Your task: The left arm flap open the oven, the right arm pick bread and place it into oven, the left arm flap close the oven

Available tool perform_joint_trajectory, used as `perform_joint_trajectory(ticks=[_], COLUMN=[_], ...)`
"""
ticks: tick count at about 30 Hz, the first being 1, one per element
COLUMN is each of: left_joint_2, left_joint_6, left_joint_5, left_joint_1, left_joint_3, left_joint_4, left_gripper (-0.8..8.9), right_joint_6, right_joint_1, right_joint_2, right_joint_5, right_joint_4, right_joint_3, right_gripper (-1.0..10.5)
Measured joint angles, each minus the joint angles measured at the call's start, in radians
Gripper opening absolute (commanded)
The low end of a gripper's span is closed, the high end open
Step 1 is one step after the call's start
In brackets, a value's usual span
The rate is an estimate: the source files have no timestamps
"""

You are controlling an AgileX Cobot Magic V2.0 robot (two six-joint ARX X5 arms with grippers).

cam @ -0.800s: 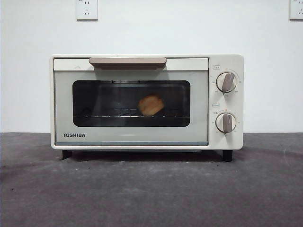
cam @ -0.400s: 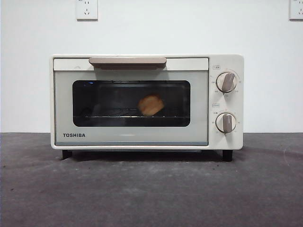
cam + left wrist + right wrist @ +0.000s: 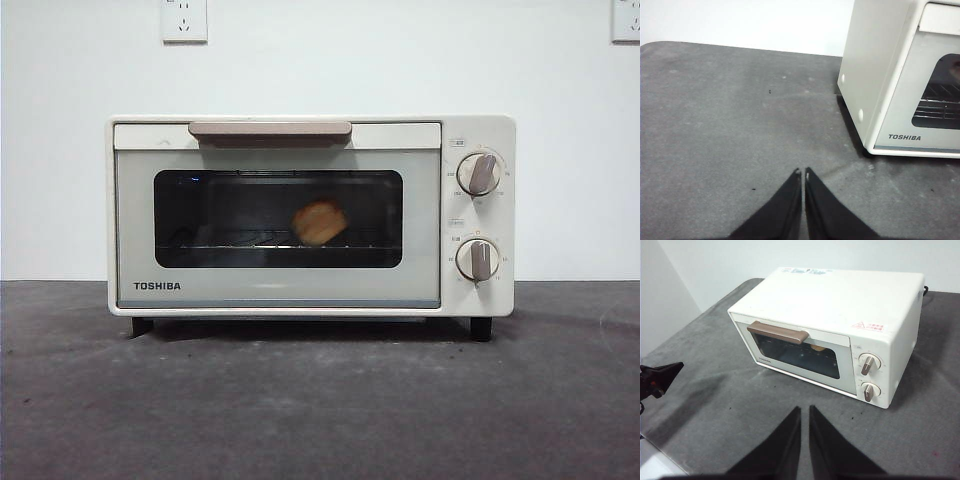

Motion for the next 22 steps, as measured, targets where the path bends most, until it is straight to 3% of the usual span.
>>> perform_joint_trajectory(ticks=[19, 22], left_joint_2=[0.000, 0.000], left_joint_6=[0.001, 0.001], left_joint_5=[0.000, 0.000], left_joint_1=[0.000, 0.000], left_joint_3=[0.000, 0.000], left_joint_4=[0.000, 0.000], left_gripper=[0.19, 0.19], right_joint_6=[0.000, -0.012], right_joint_1=[0.000, -0.028], right_joint_2=[0.000, -0.002], right_joint_5=[0.000, 0.039], right_joint_4=[0.000, 0.015], right_joint_3=[0.000, -0.001], right_gripper=[0.2, 0.2])
